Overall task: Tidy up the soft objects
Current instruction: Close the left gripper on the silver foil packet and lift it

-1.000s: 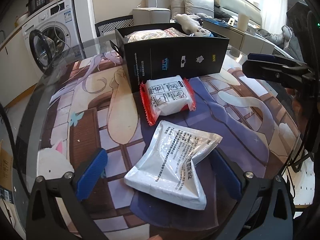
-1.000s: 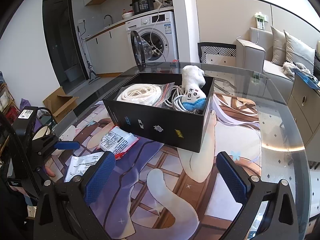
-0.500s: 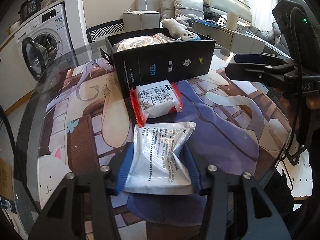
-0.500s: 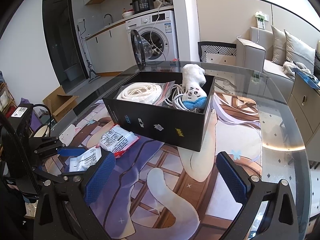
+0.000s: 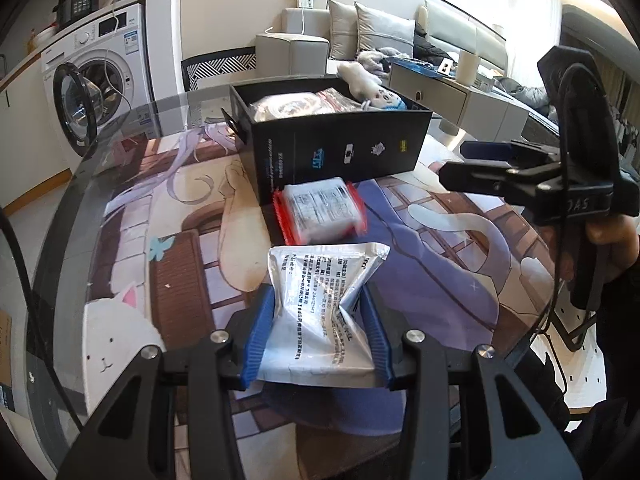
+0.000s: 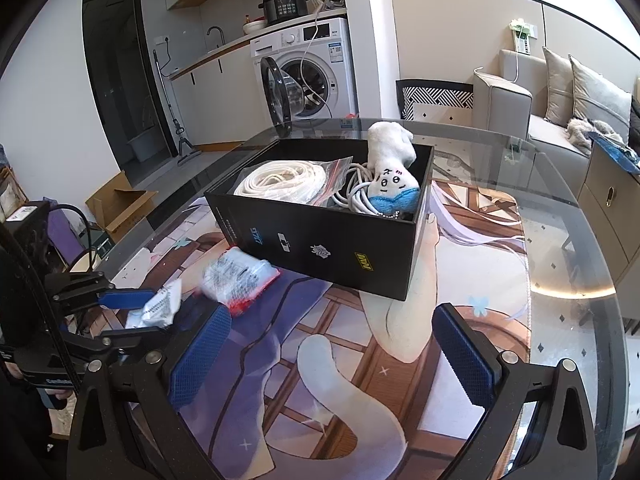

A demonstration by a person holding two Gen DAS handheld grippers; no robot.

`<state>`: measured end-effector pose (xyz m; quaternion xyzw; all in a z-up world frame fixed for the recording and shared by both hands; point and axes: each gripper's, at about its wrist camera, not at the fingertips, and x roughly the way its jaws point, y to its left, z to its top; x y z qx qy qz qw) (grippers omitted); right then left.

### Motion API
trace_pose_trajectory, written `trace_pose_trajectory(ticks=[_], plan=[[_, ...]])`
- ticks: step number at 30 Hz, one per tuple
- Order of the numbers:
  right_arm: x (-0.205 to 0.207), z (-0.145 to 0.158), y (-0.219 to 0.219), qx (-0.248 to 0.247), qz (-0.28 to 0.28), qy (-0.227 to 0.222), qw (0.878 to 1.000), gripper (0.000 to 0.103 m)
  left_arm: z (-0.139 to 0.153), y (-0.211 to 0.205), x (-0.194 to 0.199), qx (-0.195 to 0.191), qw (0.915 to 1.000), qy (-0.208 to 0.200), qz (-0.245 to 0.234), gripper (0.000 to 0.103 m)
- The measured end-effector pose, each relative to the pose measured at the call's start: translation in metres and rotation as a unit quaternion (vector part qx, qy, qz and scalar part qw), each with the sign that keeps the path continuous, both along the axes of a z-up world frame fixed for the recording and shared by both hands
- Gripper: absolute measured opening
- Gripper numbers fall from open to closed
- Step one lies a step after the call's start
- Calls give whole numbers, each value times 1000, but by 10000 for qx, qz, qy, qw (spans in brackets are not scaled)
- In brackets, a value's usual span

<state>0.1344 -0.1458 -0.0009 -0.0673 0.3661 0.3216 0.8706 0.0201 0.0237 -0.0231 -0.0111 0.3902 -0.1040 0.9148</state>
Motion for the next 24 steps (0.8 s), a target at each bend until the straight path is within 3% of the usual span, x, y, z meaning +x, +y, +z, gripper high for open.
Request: trace_pose_trajectory(ticks=[12, 24], plan=[[-4, -2, 36, -87, 102, -30, 9999, 102, 9, 35, 2, -82, 9971, -214, 727, 43], [6, -21, 81, -99, -55, 495, 9987, 102, 8, 57, 13, -242, 9925, -326, 1153, 43]])
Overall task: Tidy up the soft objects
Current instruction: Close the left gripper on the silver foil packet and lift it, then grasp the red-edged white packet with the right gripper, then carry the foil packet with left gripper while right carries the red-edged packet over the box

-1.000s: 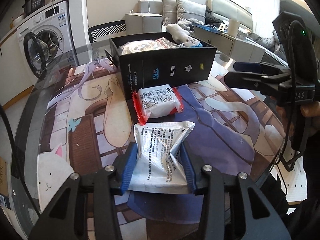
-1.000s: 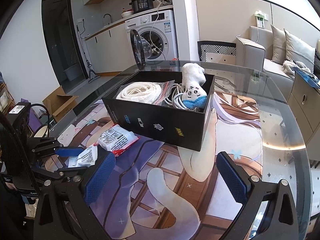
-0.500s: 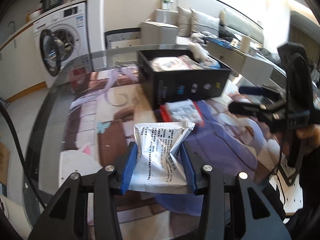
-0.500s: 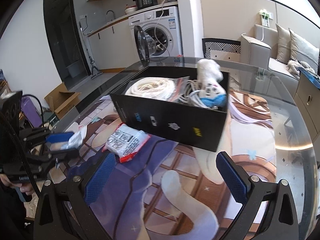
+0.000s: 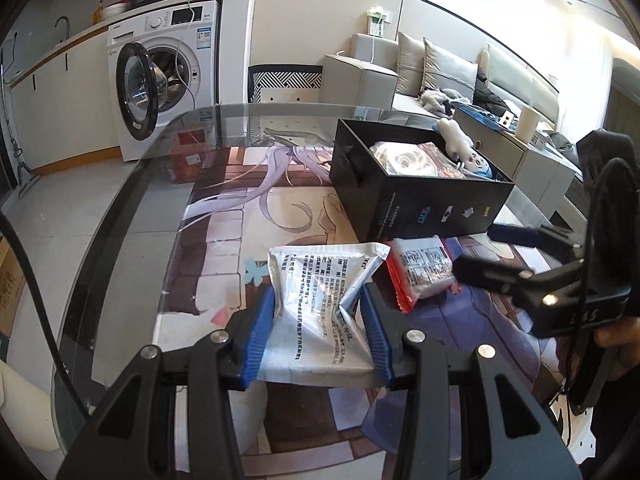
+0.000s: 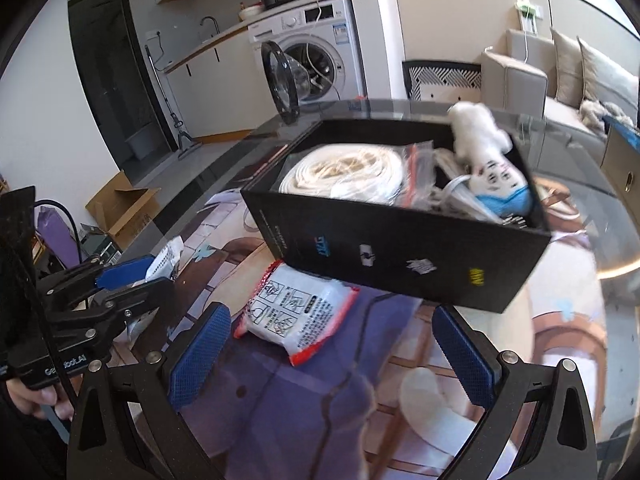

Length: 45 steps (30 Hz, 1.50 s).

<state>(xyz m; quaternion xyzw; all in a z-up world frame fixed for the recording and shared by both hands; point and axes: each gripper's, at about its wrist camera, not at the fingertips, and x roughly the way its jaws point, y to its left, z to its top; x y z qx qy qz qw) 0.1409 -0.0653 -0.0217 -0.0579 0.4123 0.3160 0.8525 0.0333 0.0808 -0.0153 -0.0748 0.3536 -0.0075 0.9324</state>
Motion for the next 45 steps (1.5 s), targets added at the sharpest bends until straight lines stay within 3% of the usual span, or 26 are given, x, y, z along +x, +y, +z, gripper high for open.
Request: trace_pose_trajectory(ticks=[14, 22, 28, 33, 45], plan=[[4, -18, 48, -541, 143, 199, 9982, 101, 0, 7, 0, -79, 9999, -24, 69, 43], [4, -20, 61, -799, 289, 72, 9964, 81, -2, 6, 0, -82, 10000, -16, 37, 44], [-2, -19, 51, -757, 416, 28, 9963, 63, -1, 3, 0, -86, 10000, -42, 24, 44], [-7, -17, 37, -650, 470, -9, 9968, 58, 1, -1, 0, -90, 9999, -77, -11, 44], [-26, 11, 1, -280, 547, -420, 9972, 57, 9, -12, 2, -61, 9997, -180, -128, 44]])
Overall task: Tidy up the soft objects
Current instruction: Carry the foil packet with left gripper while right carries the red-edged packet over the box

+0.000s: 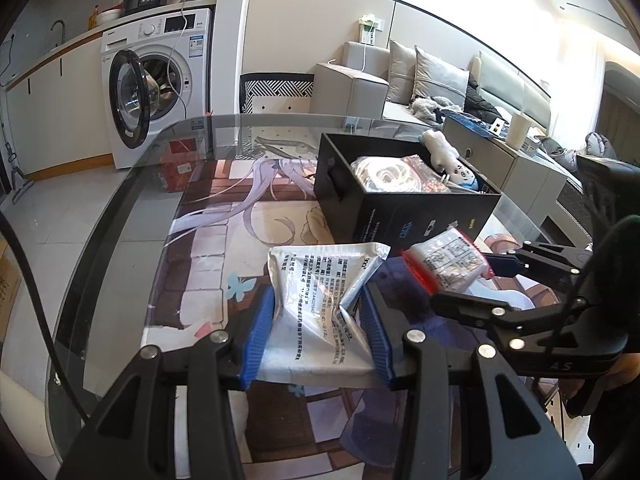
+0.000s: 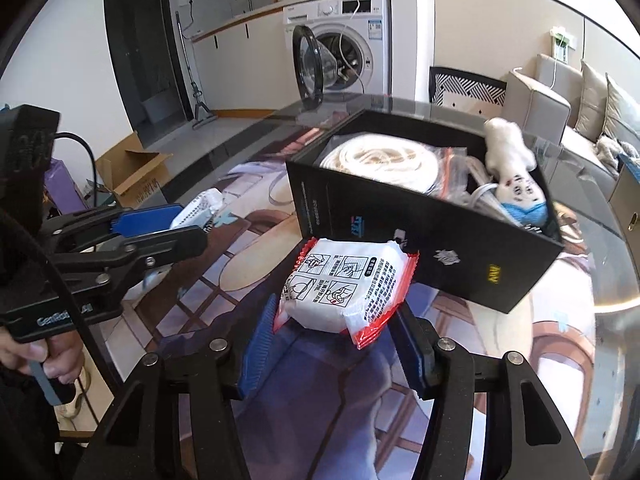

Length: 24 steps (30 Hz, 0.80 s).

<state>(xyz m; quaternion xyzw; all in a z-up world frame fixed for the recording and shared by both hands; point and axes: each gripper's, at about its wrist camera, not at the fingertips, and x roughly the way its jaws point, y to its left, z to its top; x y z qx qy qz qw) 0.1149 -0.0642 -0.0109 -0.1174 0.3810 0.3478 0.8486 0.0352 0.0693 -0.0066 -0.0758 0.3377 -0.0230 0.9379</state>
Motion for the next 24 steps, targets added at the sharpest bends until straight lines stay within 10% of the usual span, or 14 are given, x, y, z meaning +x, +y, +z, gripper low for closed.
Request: trace_pose_trajectory(ticks=[24], plan=[[18, 58, -45, 471, -483, -691, 9953, 57, 47, -22, 53, -37, 9985, -528, -103, 44]])
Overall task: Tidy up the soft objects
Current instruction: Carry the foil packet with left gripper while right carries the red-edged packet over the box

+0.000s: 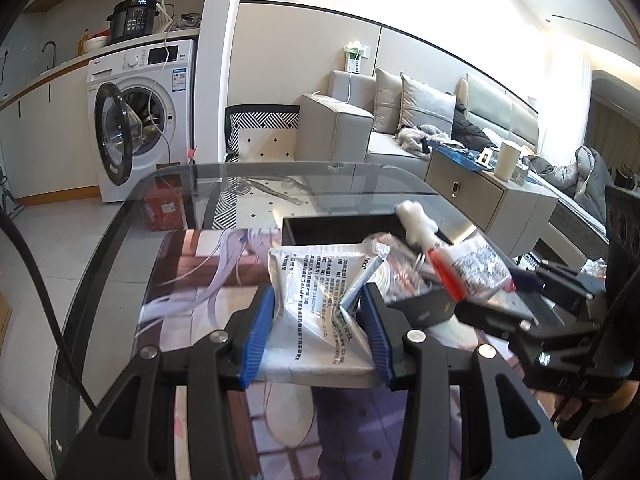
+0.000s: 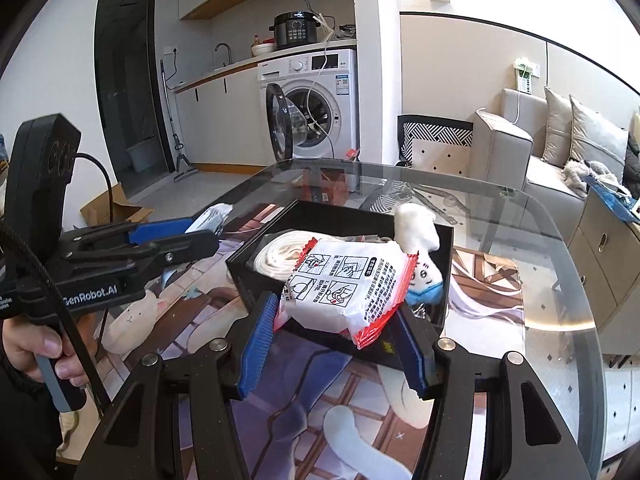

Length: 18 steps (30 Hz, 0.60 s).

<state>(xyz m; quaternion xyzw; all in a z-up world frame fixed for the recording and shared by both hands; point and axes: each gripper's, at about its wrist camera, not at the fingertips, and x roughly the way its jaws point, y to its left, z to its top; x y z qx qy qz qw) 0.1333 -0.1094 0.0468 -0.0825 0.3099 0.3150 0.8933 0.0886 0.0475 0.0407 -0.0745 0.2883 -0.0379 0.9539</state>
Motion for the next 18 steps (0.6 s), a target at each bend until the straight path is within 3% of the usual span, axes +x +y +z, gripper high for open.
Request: trace_pose_trajectory(ticks=[18], plan=[[42, -8, 7, -63, 62, 183, 9998, 57, -1, -22, 62, 204, 9994, 218, -175, 44]])
